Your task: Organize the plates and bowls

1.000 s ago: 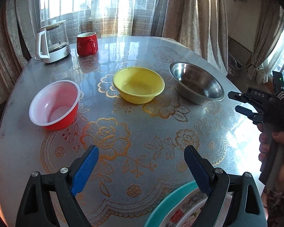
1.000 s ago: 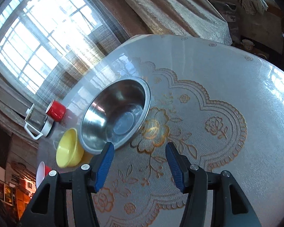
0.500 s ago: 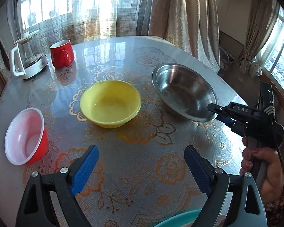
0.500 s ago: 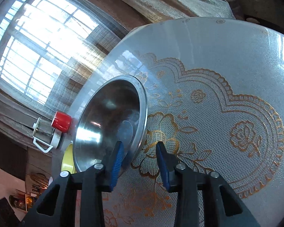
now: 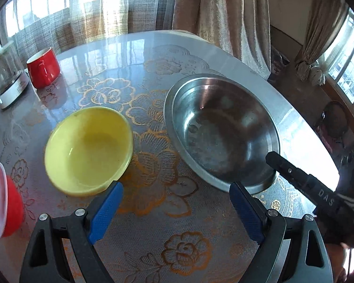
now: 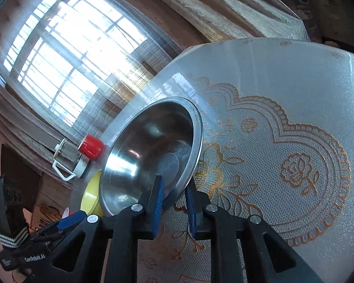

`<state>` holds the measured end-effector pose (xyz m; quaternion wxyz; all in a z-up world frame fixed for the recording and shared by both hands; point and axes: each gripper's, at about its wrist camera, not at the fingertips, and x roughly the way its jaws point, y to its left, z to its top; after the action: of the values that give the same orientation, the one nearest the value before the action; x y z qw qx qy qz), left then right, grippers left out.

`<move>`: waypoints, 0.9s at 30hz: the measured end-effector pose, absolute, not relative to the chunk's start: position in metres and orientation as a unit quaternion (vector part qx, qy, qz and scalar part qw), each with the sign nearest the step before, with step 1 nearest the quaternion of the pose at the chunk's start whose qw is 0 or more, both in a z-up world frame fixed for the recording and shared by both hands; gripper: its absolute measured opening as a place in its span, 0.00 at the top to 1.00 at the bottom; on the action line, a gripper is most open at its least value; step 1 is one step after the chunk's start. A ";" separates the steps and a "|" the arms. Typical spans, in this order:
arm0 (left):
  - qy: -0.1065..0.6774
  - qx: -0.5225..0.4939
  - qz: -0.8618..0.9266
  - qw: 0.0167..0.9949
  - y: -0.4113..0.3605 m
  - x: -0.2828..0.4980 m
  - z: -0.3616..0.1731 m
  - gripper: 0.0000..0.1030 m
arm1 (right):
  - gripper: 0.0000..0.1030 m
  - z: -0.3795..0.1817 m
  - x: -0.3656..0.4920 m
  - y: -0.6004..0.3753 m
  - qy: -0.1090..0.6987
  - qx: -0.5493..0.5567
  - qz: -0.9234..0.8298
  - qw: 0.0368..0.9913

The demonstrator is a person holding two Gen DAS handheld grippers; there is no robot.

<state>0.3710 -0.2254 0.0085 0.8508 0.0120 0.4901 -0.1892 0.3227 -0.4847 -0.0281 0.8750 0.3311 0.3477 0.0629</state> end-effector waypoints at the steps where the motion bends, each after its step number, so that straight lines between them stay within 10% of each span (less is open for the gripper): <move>1: 0.492 0.002 -0.190 0.849 -0.226 0.374 0.007 0.12 | 0.82 -0.027 0.322 -0.484 0.346 0.322 0.064 0.879; 18: 0.524 -0.001 -0.211 0.825 -0.266 0.392 -0.024 0.74 | 0.79 -0.040 0.317 -0.488 0.336 0.334 0.080 0.877; 27: 0.506 0.071 -0.211 0.833 -0.279 0.372 -0.022 0.79 | 0.80 -0.051 0.326 -0.486 0.370 0.336 0.071 0.863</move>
<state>0.3724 -0.2786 -0.0219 0.8331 0.0710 0.5062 -0.2113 0.3259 -0.4860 -0.0507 0.8631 0.3364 0.3700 0.0714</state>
